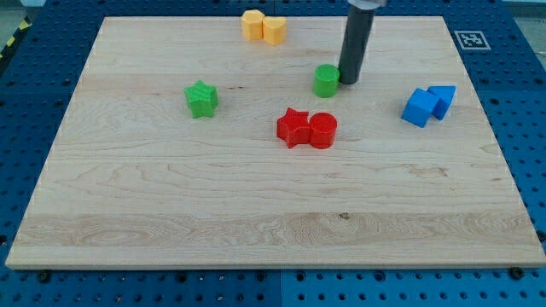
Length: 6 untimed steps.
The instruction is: Slide the green circle towards the center
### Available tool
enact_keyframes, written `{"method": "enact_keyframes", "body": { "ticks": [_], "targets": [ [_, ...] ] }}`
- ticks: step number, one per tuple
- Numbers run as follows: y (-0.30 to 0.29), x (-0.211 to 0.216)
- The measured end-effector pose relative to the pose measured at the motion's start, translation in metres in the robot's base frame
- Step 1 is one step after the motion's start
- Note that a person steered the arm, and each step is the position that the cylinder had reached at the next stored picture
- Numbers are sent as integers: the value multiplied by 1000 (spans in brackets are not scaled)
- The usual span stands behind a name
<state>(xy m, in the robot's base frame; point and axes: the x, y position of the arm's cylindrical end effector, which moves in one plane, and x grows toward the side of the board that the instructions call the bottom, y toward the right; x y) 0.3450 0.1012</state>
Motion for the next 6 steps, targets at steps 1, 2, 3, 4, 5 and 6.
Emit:
{"method": "enact_keyframes", "body": {
  "ticks": [1,2,3,4,5,6],
  "targets": [
    [-14,0],
    [-20,9],
    [-30,25],
    [-53,28],
    [-75,32],
    [-97,35]
  ]
}}
